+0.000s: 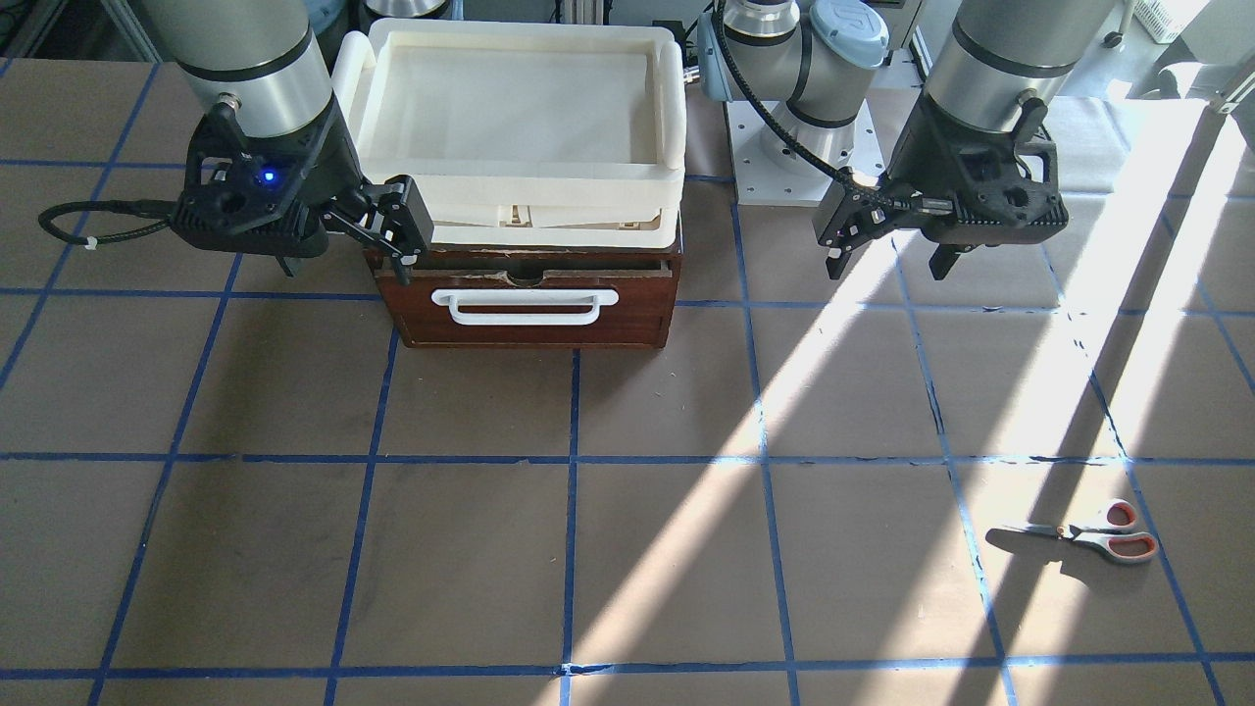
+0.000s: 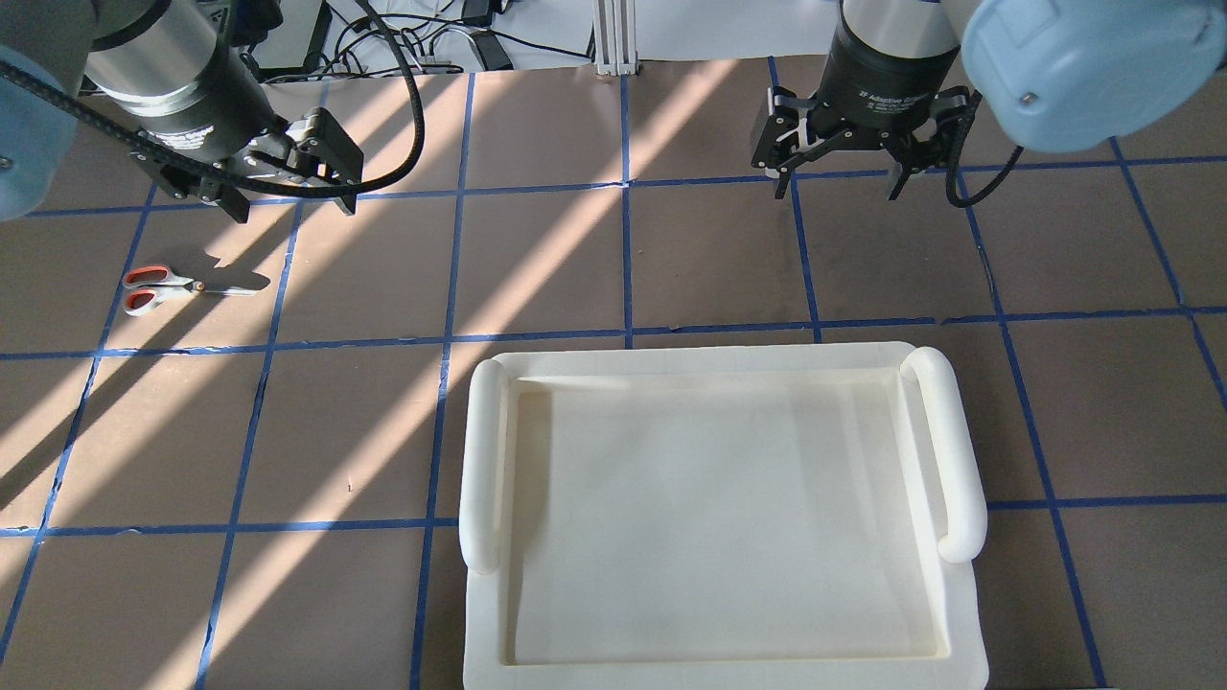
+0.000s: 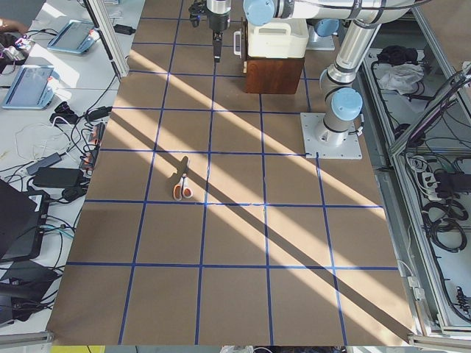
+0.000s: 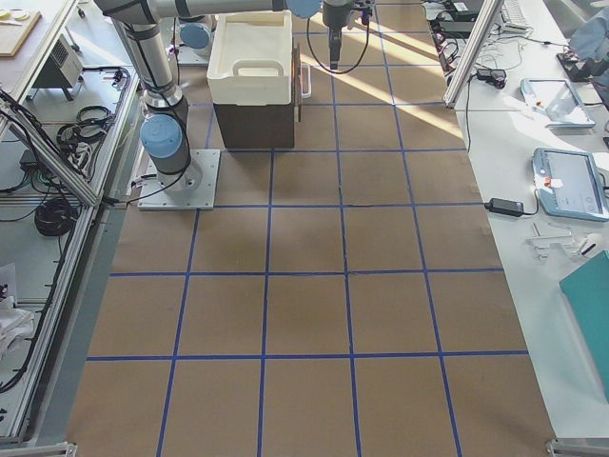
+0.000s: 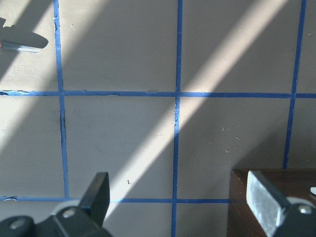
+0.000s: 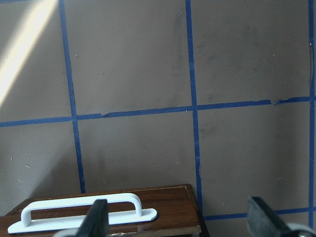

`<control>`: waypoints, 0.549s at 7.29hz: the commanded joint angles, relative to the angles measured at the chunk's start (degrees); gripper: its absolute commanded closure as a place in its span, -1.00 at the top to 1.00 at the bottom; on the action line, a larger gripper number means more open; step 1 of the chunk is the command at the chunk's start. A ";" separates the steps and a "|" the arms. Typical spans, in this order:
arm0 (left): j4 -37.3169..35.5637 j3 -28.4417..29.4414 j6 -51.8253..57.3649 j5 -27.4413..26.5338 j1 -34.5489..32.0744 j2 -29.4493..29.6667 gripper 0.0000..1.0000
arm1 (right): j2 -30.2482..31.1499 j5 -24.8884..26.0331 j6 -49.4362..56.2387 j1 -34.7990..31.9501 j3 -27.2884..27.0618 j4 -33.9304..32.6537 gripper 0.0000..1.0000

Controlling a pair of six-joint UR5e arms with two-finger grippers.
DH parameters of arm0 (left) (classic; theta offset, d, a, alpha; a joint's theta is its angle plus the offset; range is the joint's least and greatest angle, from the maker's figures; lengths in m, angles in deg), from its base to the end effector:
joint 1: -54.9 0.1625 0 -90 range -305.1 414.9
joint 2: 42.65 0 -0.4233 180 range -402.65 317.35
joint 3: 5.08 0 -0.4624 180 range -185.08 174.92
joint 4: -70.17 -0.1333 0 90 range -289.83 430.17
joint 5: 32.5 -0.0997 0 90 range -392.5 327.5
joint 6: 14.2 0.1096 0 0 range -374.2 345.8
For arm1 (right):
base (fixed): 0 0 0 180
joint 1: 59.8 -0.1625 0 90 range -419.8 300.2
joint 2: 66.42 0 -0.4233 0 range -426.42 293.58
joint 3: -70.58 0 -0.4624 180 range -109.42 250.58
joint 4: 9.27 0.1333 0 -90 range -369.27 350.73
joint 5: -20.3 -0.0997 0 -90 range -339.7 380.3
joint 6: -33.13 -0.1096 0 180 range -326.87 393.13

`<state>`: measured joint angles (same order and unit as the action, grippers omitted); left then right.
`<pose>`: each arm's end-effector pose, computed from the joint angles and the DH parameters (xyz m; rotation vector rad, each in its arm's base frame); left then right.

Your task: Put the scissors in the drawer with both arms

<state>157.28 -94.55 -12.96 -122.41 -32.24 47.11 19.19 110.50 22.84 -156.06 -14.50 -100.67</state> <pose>-0.1050 -0.5730 0.4890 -0.0443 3.1390 -0.1003 0.1973 -0.5801 0.4827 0.1105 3.1378 -0.0531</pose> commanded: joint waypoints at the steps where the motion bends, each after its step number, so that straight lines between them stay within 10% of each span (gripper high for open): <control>1: 1.38 -0.61 0.51 -0.61 0.38 0.15 1.00 | 0.08 -0.02 0.09 0.02 0.00 0.00 1.00; 4: 0.78 -1.23 5.74 -0.09 4.05 0.15 1.00 | -0.18 -0.03 0.00 -0.16 -0.26 0.17 1.00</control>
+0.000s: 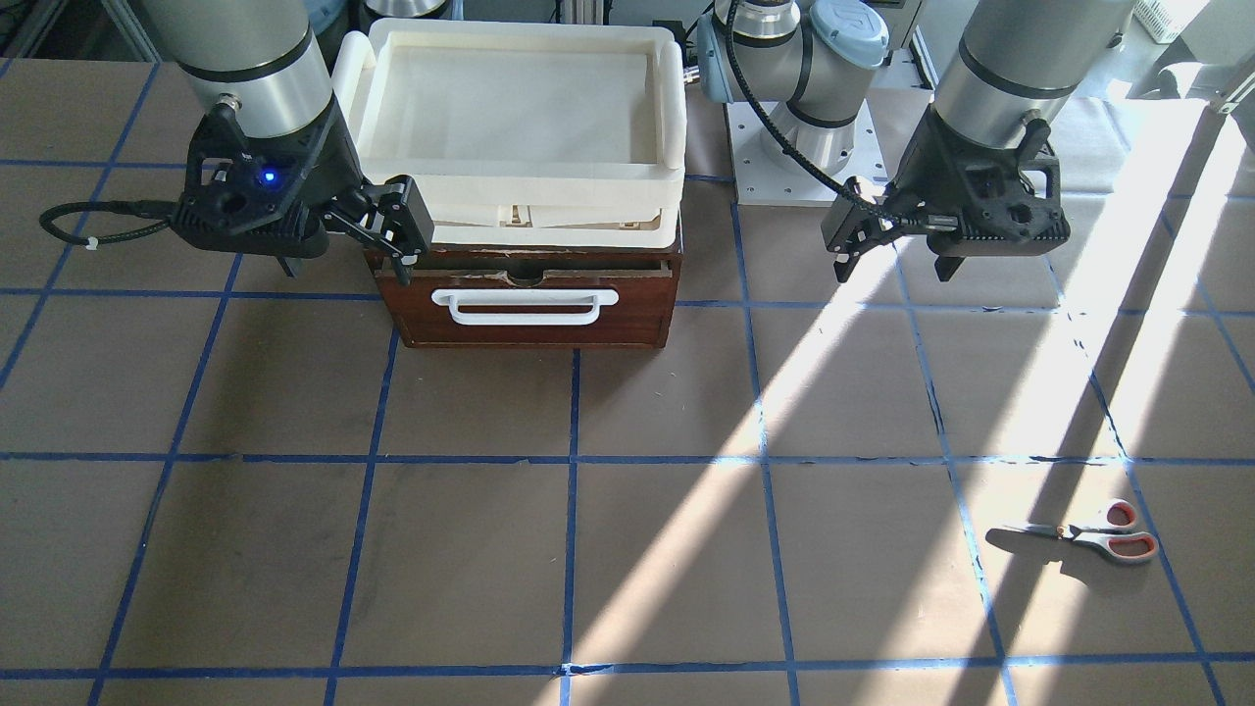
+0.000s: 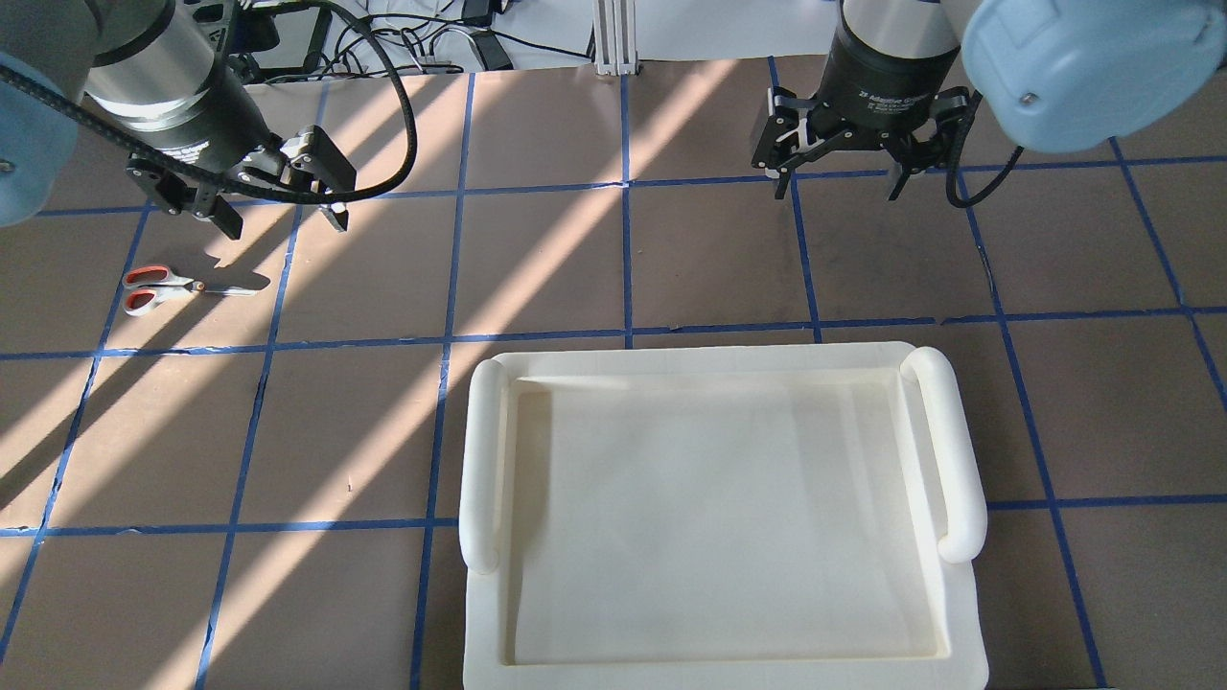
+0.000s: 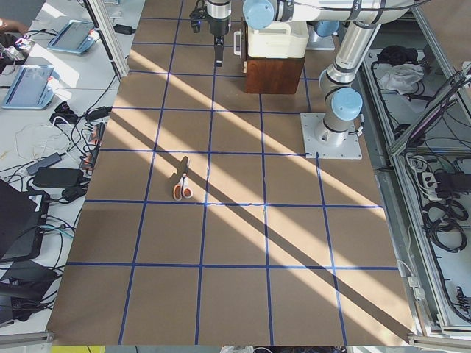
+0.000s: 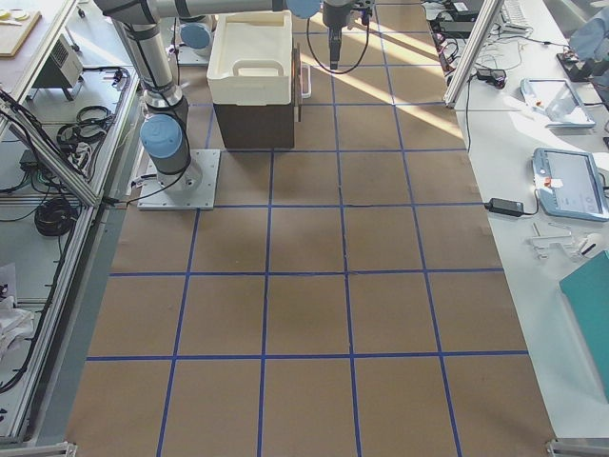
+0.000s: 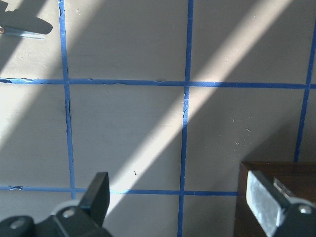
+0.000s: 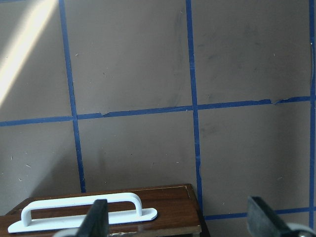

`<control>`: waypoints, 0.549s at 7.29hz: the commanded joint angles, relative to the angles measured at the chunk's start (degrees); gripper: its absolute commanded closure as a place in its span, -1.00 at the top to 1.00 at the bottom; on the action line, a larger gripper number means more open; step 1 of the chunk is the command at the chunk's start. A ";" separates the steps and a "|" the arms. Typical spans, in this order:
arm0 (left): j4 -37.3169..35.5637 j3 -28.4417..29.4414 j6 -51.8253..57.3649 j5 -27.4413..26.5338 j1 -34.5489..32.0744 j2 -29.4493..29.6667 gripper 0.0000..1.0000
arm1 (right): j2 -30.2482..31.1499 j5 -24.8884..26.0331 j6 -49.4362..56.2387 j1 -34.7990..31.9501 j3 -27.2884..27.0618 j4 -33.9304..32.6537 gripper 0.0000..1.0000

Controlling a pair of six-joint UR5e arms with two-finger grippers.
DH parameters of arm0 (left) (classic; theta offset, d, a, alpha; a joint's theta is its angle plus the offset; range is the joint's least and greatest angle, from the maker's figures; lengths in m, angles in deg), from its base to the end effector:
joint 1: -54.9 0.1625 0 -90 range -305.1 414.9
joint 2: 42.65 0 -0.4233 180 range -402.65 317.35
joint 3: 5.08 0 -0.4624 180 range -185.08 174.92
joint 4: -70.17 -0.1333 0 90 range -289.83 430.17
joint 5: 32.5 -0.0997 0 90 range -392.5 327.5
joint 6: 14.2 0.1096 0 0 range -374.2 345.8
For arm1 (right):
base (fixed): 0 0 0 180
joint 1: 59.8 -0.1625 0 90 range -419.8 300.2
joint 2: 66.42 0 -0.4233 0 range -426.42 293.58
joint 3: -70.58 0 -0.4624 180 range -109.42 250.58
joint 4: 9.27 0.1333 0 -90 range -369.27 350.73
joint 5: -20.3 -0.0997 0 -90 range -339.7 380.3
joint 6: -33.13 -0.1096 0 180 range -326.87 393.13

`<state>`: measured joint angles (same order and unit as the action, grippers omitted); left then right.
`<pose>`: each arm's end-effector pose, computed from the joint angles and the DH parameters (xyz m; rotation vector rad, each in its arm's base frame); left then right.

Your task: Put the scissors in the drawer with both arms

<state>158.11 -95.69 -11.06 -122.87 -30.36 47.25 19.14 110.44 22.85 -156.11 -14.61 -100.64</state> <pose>-0.0855 -0.5733 0.4748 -0.0439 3.1327 -0.0416 0.1980 -0.5799 0.4810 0.1088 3.1374 -0.0477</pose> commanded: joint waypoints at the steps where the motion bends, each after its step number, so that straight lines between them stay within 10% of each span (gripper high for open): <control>1: -0.05 -0.09 10.85 0.20 4.29 0.01 1.00 | -0.57 0.04 0.08 -0.19 -0.24 0.14 1.00; 4: -0.05 -0.09 22.68 0.20 9.66 0.18 1.00 | -4.16 -0.93 0.16 -1.15 -1.47 1.45 1.00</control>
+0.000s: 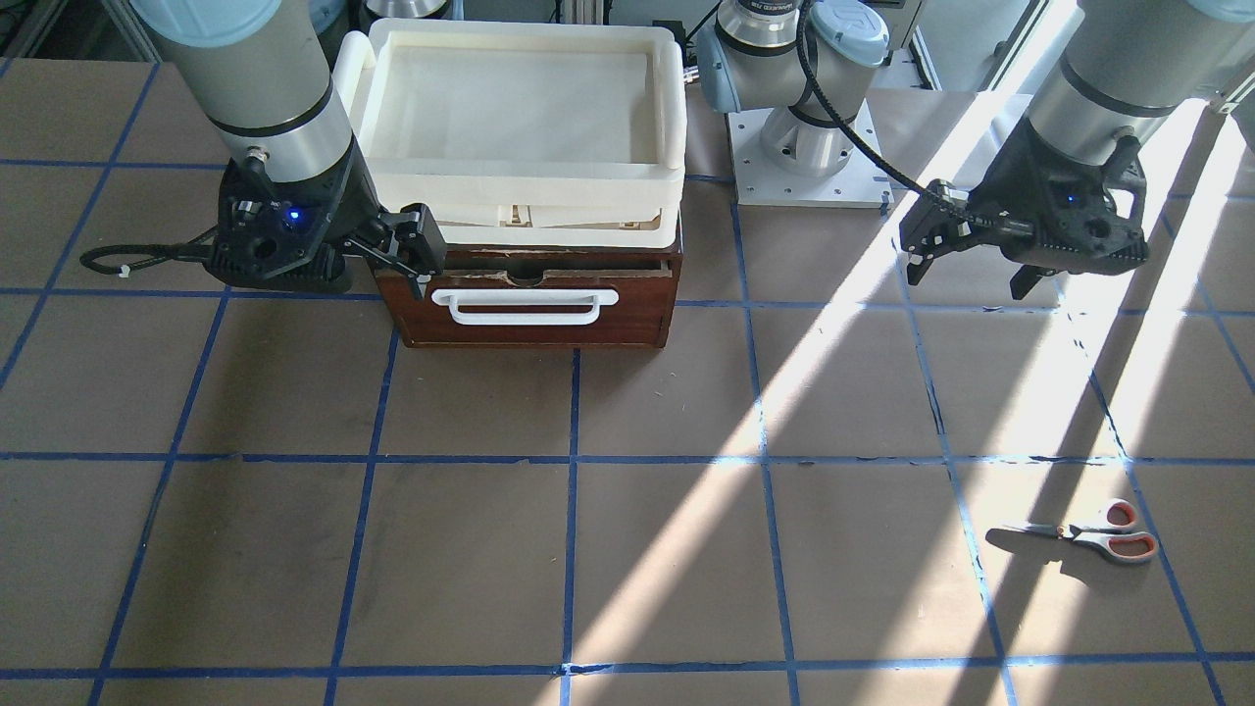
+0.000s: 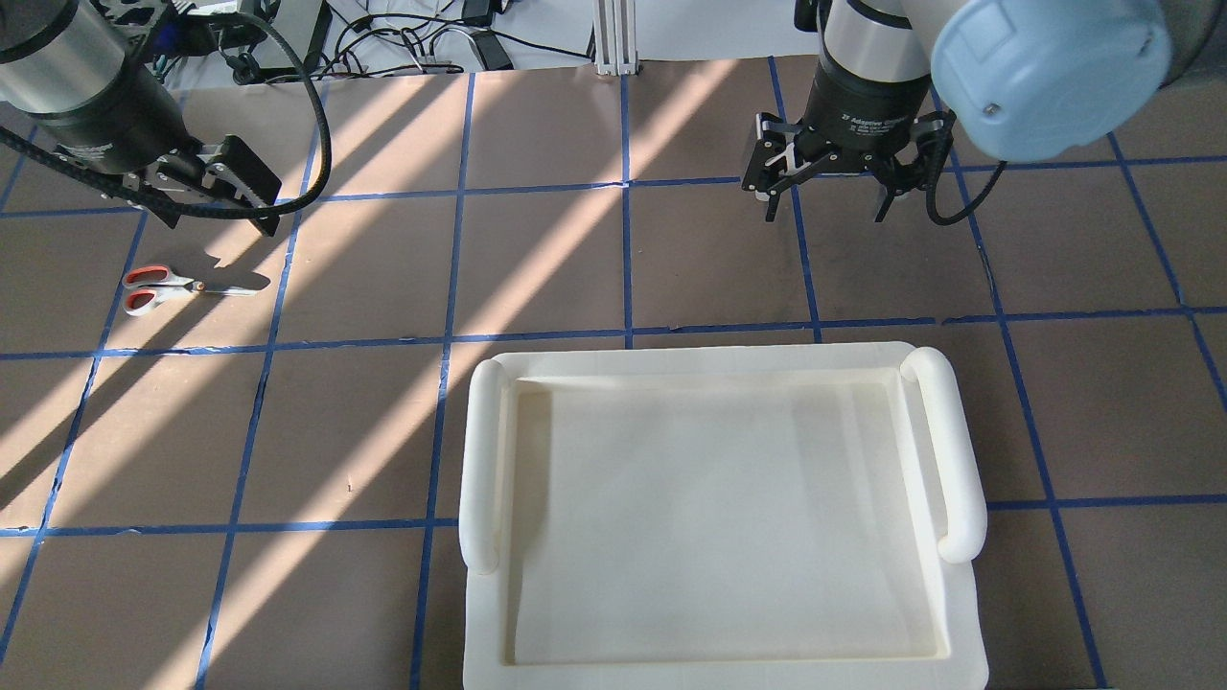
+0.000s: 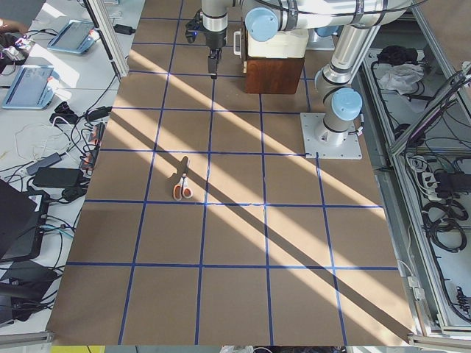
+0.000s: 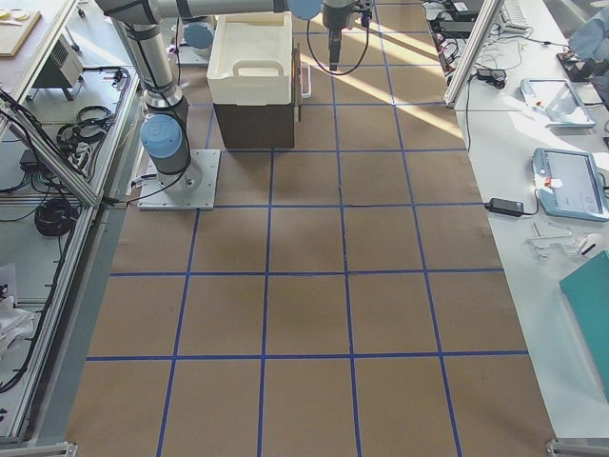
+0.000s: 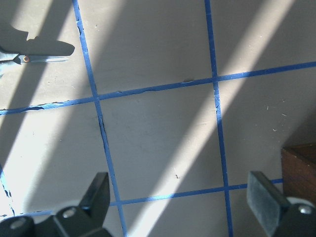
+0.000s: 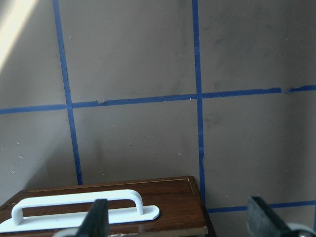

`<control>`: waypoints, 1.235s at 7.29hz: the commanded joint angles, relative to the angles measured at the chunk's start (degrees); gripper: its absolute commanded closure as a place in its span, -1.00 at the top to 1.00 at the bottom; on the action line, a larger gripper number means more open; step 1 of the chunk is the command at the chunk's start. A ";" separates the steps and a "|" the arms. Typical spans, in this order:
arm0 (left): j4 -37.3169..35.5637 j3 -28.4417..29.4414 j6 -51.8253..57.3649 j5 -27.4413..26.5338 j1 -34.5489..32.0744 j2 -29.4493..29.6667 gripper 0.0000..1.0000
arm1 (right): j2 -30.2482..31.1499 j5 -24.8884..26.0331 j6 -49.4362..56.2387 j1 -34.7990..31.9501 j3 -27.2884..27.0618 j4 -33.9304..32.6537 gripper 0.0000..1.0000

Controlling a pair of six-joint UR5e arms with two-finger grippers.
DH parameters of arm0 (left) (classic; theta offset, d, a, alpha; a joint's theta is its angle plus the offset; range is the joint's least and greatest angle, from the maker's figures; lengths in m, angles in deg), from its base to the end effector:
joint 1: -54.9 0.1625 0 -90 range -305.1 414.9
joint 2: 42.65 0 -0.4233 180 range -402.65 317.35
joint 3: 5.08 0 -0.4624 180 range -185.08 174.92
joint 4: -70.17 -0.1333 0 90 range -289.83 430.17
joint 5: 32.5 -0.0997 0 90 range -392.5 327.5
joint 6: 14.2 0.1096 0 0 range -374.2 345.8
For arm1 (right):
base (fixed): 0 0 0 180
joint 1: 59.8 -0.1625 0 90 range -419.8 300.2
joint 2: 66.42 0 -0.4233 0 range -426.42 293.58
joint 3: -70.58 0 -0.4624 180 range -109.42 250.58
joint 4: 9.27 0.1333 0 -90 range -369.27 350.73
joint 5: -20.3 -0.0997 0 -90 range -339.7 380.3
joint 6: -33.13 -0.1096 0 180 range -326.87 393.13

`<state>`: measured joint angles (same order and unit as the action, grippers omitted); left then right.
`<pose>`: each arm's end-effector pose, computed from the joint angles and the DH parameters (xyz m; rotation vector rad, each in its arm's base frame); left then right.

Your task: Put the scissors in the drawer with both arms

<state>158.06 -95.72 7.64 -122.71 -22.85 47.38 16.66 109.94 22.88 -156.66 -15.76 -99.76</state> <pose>-0.0100 -0.5803 0.4733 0.2616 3.1196 -0.0359 0.2055 -0.5866 0.4421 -0.0931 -3.1383 -0.0765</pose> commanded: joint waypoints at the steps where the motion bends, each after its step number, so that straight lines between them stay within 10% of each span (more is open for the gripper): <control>1: 0.00 0.03 6.62 -0.05 2.86 0.32 1.00 | -2.30 -0.69 1.01 -1.48 -0.32 0.23 1.00; 4: -1.13 0.03 30.82 -0.05 10.75 2.59 1.00 | -4.86 -12.36 27.08 -6.49 -0.05 -2.41 1.00; 9: -13.14 -0.14 60.36 -3.12 14.54 12.42 1.00 | -10.65 -12.29 76.45 -6.58 -0.23 -2.76 0.99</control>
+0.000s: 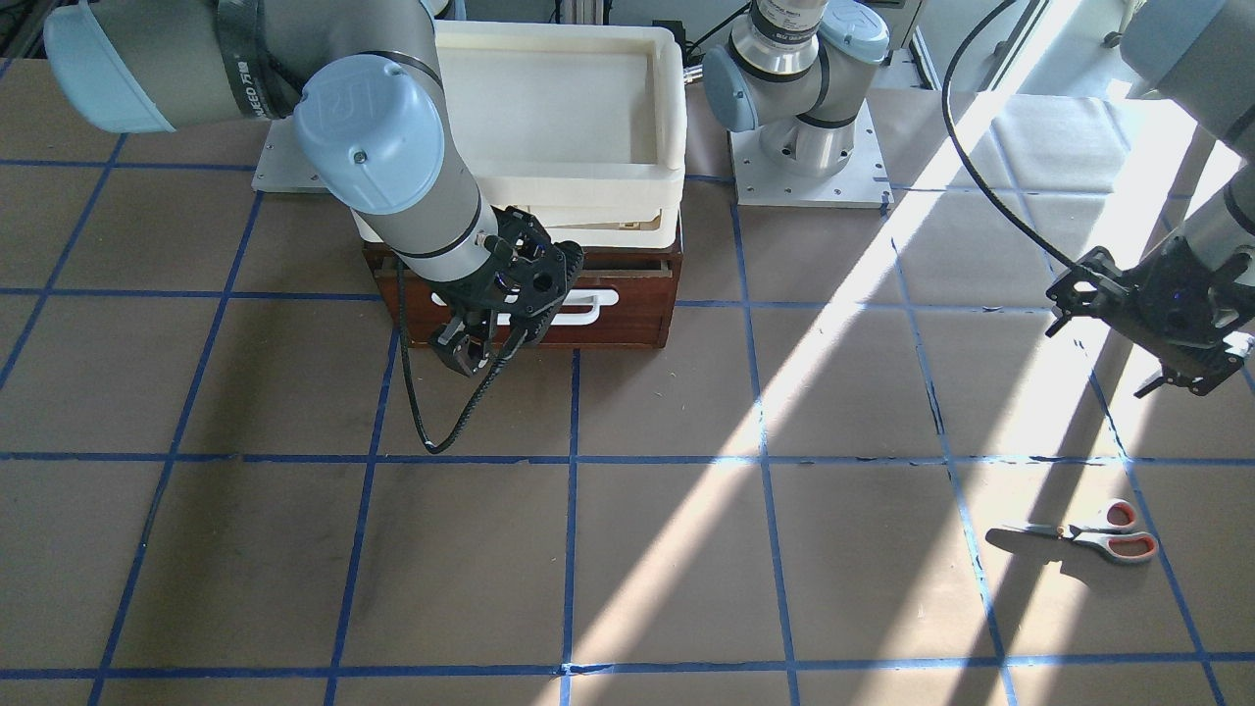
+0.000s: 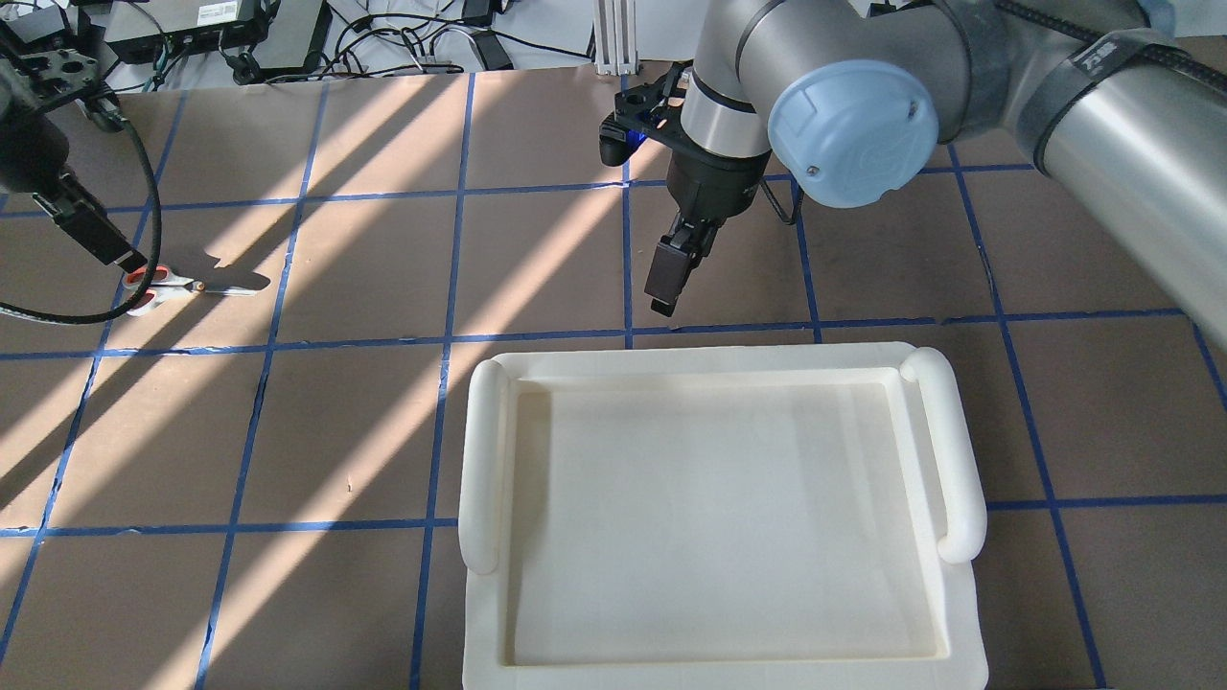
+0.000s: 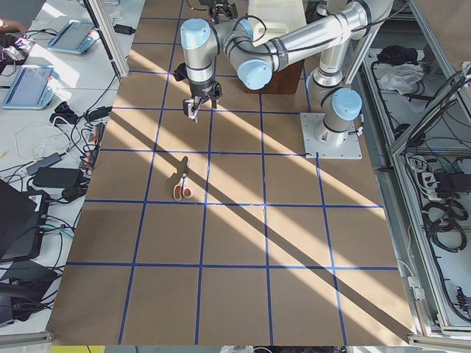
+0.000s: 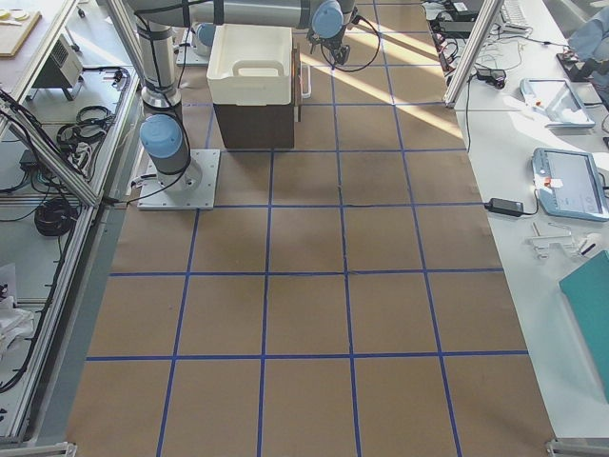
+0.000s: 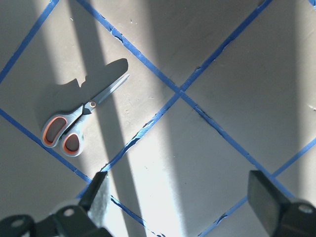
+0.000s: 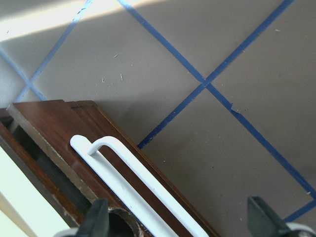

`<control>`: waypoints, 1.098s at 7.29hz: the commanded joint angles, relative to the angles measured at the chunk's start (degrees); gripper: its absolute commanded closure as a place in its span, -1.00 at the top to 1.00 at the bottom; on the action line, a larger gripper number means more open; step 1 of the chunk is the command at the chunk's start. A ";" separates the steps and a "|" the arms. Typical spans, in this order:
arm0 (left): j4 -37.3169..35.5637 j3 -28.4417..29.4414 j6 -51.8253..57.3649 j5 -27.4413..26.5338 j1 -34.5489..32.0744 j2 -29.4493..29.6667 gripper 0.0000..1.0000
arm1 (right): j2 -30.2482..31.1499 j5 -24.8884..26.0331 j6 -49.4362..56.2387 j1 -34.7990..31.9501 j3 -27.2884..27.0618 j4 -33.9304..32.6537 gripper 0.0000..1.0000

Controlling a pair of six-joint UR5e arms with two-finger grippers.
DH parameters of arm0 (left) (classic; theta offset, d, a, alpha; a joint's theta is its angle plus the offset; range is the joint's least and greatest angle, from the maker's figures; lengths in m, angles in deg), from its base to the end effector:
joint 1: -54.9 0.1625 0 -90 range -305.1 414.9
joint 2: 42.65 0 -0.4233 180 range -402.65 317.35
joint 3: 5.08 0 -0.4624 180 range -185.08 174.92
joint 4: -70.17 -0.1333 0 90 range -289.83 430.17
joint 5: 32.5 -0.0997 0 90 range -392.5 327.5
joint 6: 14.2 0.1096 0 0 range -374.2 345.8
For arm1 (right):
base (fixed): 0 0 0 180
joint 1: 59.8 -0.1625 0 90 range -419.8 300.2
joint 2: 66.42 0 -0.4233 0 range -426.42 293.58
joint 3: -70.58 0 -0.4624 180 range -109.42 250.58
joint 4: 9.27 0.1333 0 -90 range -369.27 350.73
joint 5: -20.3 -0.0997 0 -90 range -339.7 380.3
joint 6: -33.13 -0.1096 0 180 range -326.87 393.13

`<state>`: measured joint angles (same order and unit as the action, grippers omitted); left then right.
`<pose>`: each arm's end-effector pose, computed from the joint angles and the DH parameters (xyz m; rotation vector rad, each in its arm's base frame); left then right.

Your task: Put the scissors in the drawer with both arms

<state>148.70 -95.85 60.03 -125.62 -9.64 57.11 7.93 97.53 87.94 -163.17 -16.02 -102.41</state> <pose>0.1549 -0.6216 0.3874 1.2766 2.8179 0.0480 0.3030 -0.5936 0.3507 -1.5906 2.3959 0.1004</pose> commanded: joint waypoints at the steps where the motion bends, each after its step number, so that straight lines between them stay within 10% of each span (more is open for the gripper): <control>1: -7.91 -0.10 15.09 -0.39 1.61 5.59 1.00 | -3.50 0.11 18.50 -0.07 0.12 -1.41 0.99; 8: -22.17 0.59 44.41 6.02 8.46 20.81 1.00 | -7.64 6.53 24.46 -4.03 0.03 -1.25 0.93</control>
<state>128.47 -95.63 102.21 -121.24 -2.38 75.48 0.49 103.52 112.10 -166.96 -15.93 -103.68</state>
